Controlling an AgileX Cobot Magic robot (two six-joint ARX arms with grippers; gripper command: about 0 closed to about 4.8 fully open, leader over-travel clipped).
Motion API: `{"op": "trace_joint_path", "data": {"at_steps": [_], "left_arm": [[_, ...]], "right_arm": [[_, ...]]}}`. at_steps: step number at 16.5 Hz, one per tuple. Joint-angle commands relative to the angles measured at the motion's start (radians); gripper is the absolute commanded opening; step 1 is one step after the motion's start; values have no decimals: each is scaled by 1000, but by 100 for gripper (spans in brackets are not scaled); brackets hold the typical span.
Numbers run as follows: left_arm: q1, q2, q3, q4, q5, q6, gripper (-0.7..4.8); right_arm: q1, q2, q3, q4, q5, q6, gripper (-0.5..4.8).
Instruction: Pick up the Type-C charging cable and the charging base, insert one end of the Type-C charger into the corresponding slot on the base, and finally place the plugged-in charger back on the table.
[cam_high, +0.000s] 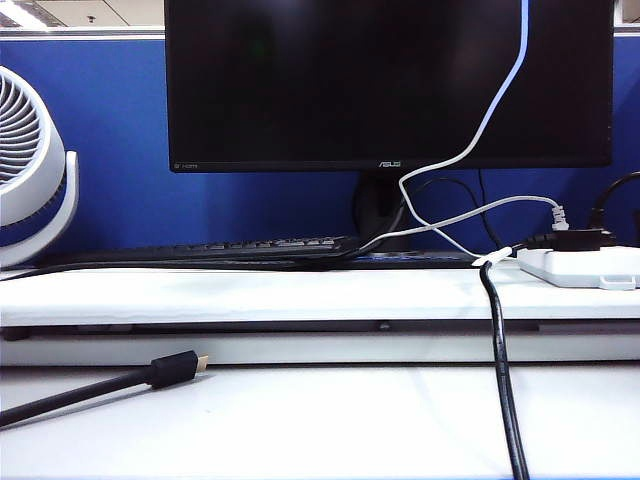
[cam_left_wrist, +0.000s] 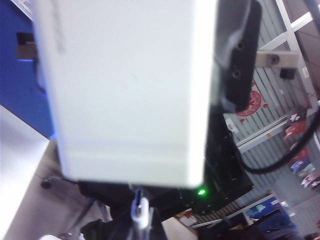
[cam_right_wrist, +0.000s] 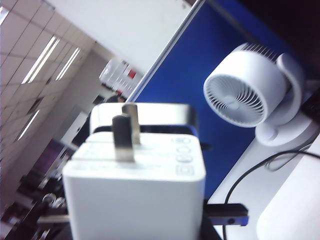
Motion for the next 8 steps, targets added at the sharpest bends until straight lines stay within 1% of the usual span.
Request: {"op": "trace_joint_path", "data": {"at_steps": [1, 3, 5, 8], "left_arm": [[1, -4, 2, 12, 9, -39, -6], [1, -3, 2, 12, 12, -62, -6], [1, -3, 2, 13, 28, -62, -6], [1, -3, 2, 13, 37, -62, -6]], "right_arm": [[1, -6, 7, 24, -27, -6, 93], [2, -6, 7, 19, -31, -6, 93], [39, -5, 7, 18, -31, -8, 93], [50, -5, 7, 18, -31, -11, 93]]}}
